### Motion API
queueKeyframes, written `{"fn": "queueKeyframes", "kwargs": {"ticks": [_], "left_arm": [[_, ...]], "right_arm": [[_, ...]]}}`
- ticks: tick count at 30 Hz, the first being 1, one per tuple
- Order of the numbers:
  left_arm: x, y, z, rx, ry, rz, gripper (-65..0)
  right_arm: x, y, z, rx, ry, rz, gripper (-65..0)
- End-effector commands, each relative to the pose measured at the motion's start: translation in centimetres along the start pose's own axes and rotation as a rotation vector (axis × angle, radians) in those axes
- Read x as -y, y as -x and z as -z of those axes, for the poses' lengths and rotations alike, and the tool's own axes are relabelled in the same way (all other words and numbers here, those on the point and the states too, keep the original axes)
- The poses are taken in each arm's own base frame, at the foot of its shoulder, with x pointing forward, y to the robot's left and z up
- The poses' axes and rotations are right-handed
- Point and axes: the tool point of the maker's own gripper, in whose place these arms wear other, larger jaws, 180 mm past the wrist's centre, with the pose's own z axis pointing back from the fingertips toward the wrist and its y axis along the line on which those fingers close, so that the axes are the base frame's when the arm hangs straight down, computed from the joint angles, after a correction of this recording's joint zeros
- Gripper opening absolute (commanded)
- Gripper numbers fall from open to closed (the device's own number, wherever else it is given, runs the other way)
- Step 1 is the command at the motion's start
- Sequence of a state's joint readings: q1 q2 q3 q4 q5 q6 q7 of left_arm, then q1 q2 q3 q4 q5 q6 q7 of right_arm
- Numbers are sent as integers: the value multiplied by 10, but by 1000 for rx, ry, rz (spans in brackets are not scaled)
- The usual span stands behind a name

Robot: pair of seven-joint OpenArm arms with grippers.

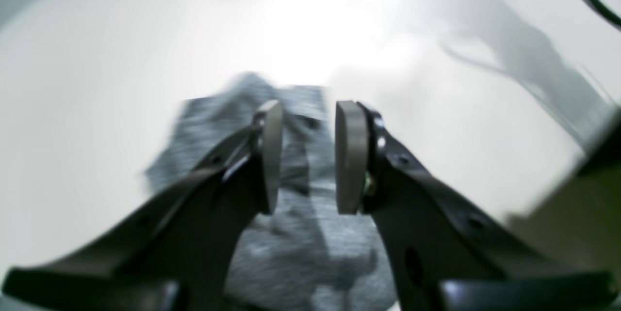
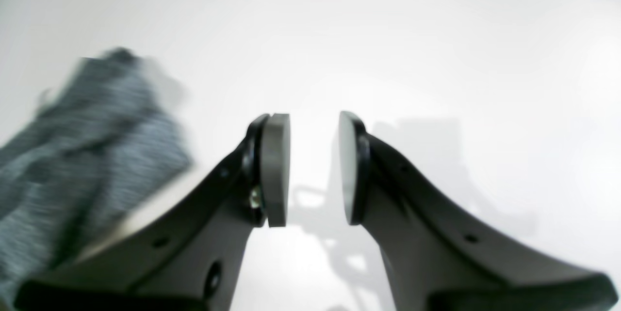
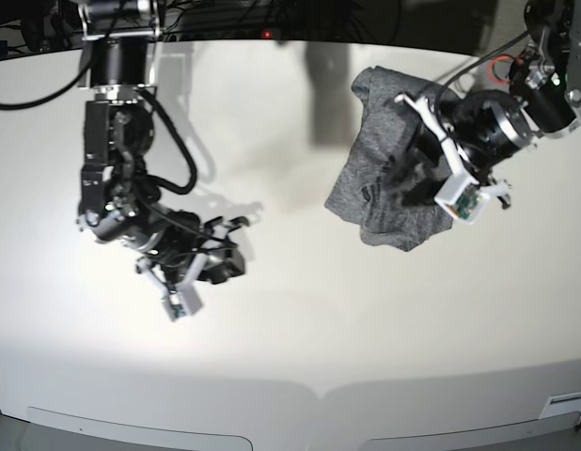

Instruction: Fold the T-shirt properly

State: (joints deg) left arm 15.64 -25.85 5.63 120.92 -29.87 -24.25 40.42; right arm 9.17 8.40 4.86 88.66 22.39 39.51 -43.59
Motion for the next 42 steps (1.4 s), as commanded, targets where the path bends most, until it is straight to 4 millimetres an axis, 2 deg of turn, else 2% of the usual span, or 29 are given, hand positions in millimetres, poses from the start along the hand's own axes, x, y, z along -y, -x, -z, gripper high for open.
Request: {"fn": "queueKeyframes", "kwargs": {"ticks": [1, 4, 10, 18, 21, 25, 27, 30, 36, 42], "left_arm": [[-3, -13, -1, 63, -9, -2, -470], [-8, -4, 10, 69, -37, -46, -470], [-9, 40, 39, -4, -73, -188, -470], [-7, 36, 55, 42, -141, -179, -470], [-16, 41, 52, 22, -177, -188, -470], [-67, 58, 26, -17, -379, -289, -470], [-87, 52, 11, 38, -424, -359, -470], [-98, 41, -3, 127, -413, -468, -470], [-79, 27, 2, 184, -283, -473, -470], [-63, 26, 16, 183, -275, -464, -470]], "right_arm": [[7, -19, -9, 62, 4, -12, -470], [26, -14, -24, 58, 21, 34, -470], [52, -13, -44, 77, 65, 102, -470], [58, -16, -49, 99, 75, 124, -470], [58, -15, -49, 97, 76, 123, -470], [59, -15, -50, 95, 77, 122, -470], [59, -16, -49, 96, 76, 122, -470], [59, -16, -50, 100, 77, 122, -470], [59, -17, -50, 103, 77, 122, -470], [59, -17, -50, 103, 77, 122, -470]]}}
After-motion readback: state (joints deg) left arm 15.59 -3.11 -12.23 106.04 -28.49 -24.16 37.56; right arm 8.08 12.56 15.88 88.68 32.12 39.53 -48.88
